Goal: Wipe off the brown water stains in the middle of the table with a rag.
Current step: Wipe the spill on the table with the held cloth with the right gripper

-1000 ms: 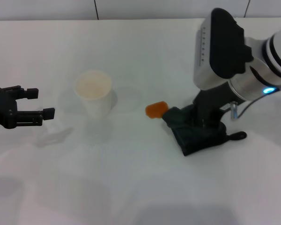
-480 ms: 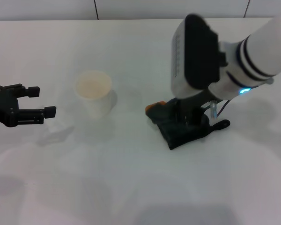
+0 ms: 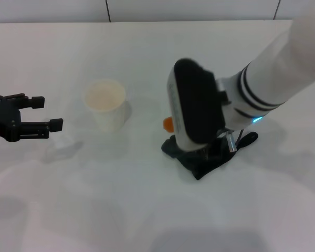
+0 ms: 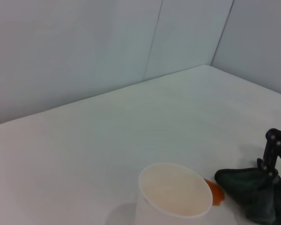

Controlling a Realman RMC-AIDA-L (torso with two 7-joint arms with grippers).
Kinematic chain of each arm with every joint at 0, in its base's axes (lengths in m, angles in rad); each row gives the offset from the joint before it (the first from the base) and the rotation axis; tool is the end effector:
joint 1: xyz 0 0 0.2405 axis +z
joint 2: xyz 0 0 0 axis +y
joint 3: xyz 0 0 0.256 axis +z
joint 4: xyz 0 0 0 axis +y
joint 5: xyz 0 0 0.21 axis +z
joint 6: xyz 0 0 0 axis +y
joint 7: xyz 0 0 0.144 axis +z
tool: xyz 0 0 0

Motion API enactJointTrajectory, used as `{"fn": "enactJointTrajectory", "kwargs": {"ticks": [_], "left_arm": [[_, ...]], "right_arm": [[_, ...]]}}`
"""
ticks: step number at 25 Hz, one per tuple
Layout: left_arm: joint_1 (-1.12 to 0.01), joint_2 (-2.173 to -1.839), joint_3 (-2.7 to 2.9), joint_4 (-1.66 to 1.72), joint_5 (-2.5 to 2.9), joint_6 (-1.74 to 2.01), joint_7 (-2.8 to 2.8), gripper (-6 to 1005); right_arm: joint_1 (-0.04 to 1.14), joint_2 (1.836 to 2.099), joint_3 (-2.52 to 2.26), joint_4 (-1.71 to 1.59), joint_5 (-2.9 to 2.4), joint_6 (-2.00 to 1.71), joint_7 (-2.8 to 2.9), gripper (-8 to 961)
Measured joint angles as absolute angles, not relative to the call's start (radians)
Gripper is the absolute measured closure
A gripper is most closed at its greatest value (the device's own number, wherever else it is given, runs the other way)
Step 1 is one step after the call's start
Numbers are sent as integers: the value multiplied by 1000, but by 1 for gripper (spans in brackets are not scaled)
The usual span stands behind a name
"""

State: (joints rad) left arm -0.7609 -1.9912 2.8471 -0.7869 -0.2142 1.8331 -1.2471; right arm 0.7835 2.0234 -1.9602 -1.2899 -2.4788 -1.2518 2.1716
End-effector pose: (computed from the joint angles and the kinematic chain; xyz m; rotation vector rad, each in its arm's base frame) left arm -0.3092 0.3229 0.0778 -2.6450 -0.7543 -0.4567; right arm 0.1067 0.3423 -0.0912 -2.8460 -0.4177 -0.7080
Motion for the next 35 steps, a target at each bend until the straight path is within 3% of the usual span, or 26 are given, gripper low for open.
{"fn": "enactJointTrajectory", "kwargs": {"ticks": [21,35], "left_arm": [[-761,-1993,2847,-787,-219,1833,-1257,108],[-752,-1990,2847,-787,-227,1833,-1261,108]], "right_arm": [[794,2028,-2019,-1253,-2504,-1065,2190,837],[768,2024,-2064,-1352,-2507,-1149,2129,838]]}}
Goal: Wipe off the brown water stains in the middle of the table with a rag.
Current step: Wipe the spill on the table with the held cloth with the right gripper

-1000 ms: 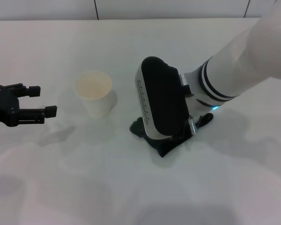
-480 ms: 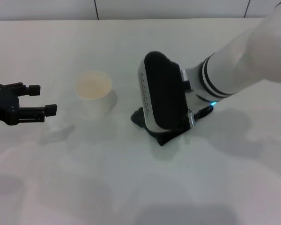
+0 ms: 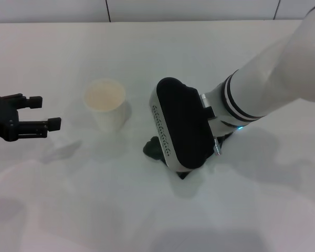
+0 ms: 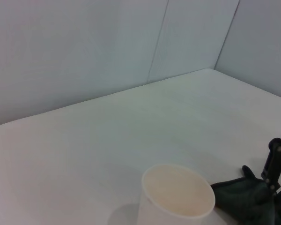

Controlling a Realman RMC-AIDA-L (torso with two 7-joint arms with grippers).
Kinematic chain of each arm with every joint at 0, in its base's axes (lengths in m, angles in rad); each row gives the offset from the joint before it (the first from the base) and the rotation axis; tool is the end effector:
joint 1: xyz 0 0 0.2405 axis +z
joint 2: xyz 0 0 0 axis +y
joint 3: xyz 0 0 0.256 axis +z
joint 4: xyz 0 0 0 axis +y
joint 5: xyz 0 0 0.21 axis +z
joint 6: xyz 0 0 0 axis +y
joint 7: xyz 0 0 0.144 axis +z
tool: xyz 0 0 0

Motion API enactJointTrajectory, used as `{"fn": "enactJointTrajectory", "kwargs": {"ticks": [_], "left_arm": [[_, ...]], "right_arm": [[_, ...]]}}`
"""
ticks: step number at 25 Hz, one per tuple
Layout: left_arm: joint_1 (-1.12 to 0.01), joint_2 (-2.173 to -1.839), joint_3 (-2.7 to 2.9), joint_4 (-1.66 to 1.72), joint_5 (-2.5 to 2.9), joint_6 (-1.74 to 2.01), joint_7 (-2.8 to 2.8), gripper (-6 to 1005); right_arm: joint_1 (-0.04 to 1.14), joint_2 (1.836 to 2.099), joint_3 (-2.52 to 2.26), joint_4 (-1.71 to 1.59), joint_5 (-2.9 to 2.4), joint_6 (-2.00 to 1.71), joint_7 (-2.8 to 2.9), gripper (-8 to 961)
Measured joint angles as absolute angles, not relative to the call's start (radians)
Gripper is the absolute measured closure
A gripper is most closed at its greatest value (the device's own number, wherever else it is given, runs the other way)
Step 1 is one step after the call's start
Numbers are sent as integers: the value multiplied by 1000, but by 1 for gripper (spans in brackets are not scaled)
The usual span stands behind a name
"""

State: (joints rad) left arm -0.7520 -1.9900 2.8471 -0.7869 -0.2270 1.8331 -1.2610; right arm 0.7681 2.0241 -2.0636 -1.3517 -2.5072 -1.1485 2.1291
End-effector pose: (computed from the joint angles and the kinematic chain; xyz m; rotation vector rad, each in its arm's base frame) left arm -0.3112 0.3215 0.0792 -2.6285 -0.7759 -0.4694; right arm 0.0917 0.3309 -0.1060 -2.7856 -0.6670 -0.6448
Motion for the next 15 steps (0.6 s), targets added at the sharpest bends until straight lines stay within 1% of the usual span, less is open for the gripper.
{"fn": "enactJointTrajectory", "kwargs": {"ticks": [15], "left_arm": [[-751,-1989,2847,-787,-230,1831,-1260,109]], "right_arm": [[749,2028,-2112,-1351,-2494,-1024,2056,838]]}}
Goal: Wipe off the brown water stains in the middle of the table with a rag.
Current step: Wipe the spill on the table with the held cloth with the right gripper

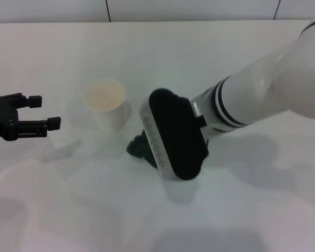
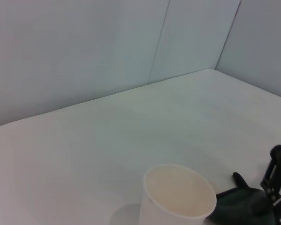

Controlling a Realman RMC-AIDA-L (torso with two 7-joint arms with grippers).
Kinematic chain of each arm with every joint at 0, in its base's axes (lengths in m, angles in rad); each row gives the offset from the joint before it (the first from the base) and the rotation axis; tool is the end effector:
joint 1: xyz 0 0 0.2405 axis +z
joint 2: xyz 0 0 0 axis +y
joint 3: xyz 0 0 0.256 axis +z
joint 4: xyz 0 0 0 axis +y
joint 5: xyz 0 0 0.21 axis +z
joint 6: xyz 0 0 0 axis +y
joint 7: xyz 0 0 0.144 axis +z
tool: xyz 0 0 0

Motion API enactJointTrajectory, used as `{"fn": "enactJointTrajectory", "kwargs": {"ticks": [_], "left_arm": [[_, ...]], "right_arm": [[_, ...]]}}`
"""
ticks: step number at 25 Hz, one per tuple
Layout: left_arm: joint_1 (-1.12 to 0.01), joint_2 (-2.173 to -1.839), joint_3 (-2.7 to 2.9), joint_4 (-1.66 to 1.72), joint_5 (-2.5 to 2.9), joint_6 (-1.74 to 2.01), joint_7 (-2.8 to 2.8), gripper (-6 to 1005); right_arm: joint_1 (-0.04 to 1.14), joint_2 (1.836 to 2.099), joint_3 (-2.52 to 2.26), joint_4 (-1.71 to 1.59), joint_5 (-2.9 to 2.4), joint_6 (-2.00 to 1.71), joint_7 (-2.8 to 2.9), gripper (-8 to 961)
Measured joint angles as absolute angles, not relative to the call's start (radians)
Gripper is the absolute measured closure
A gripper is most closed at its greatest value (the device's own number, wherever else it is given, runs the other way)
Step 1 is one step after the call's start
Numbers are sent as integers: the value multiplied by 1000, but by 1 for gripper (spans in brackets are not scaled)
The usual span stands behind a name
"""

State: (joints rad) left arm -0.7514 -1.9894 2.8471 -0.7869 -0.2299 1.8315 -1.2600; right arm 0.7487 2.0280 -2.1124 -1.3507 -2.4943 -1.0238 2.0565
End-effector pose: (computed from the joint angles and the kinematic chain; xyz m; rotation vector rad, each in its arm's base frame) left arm -0.3114 0.3218 0.0796 -2.6252 -0.7734 -0.4699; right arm 0.0851 0.3271 -0.1180 -2.7423 -0.8118 -0.5392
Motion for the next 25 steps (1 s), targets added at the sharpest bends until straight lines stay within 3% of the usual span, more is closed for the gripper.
{"fn": "enactJointTrajectory", "kwargs": {"ticks": [14,25], "left_arm": [[-755,-1990,2847,-787,-232,1832,-1265,108],[-757,-1990,2847,-787,-232,1826,-1270,108]], "right_arm": [[748,2028,-2065,-1300,-2559,-854,2120,839],[746,2028,-2106,-1335,-2559,-960,2068,839]]}}
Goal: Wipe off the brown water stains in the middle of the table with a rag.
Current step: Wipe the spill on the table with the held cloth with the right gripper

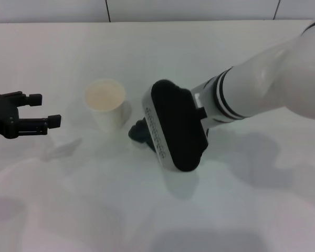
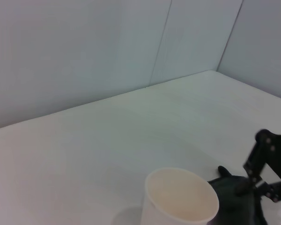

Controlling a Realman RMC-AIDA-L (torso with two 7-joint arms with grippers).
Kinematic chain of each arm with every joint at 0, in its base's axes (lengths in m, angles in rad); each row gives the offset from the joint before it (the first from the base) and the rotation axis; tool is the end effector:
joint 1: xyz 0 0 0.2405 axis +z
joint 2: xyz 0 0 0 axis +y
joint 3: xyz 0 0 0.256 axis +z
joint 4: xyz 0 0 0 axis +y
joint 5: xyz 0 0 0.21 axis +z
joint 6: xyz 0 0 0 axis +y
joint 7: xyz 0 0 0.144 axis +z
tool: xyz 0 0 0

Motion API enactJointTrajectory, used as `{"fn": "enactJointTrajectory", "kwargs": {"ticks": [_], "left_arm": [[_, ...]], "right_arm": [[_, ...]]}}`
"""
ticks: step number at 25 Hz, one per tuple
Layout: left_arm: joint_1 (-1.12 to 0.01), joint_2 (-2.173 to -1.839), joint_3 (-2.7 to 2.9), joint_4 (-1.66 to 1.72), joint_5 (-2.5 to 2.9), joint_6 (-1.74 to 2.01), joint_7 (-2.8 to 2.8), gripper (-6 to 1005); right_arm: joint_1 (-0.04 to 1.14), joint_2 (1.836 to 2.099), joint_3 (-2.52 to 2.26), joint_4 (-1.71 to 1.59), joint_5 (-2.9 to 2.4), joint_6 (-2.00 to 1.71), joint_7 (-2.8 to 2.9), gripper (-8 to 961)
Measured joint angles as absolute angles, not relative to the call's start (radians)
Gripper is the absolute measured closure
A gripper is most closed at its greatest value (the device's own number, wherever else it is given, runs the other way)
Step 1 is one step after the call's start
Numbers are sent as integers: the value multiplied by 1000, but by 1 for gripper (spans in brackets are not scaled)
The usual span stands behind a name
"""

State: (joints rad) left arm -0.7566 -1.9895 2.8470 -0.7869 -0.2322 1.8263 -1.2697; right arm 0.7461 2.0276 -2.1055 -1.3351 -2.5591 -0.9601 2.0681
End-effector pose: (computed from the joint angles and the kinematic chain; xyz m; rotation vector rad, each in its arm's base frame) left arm -0.3101 0.3241 0.0798 -2.6199 -0.7792 -0.4719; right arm 0.0854 0.3402 -0.1145 -2.6572 -0.8204 -0.5367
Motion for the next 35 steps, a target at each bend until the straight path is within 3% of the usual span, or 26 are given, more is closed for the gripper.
{"fn": "enactJointTrajectory", "kwargs": {"ticks": [10,35], "left_arm": [[-752,-1986,2847,-787,-234,1823,-1270,107],[-752,-1989,2847,-787,-242,1822,-1272,108]], "right_arm": [[682,2024,-2091,-1435,-2483,-1067,1941,840],[698,2026,-2013,-1315,-2585,-900,2011,842]]}}
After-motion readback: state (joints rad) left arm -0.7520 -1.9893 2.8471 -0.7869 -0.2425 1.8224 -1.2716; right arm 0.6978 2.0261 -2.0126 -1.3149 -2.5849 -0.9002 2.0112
